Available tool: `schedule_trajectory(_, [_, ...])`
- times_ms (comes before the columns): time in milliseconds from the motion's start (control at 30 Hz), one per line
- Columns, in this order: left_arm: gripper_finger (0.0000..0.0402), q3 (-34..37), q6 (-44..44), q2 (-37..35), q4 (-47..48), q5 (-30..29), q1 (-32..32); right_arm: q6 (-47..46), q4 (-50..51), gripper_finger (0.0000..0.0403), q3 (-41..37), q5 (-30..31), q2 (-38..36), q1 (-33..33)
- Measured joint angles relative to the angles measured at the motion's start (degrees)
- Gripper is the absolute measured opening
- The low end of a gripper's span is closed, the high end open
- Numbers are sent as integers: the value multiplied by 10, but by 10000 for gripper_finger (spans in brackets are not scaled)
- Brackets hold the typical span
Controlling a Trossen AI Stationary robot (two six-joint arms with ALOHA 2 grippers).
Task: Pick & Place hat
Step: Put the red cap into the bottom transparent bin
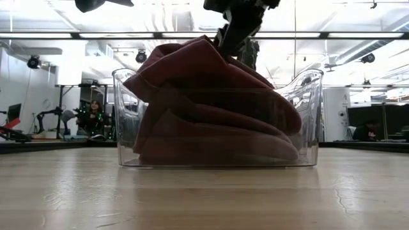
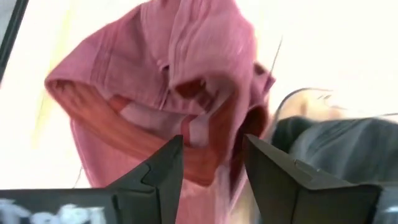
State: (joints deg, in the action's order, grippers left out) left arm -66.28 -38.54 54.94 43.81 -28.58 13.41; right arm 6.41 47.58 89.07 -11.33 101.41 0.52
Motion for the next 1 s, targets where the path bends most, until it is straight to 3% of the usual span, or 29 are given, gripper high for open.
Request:
schedule_trajectory(233, [140,0,0,0,0,0,0,11,-3,127,21,40,0,-3])
schedule_trajectory(533, [140,0,0,0,0,0,0,9,-3,16,19,40,32,-3])
schedule_trajectory(1000, [140,0,10,0,0,0,0,-5,-34,11,-23,40,37,-4])
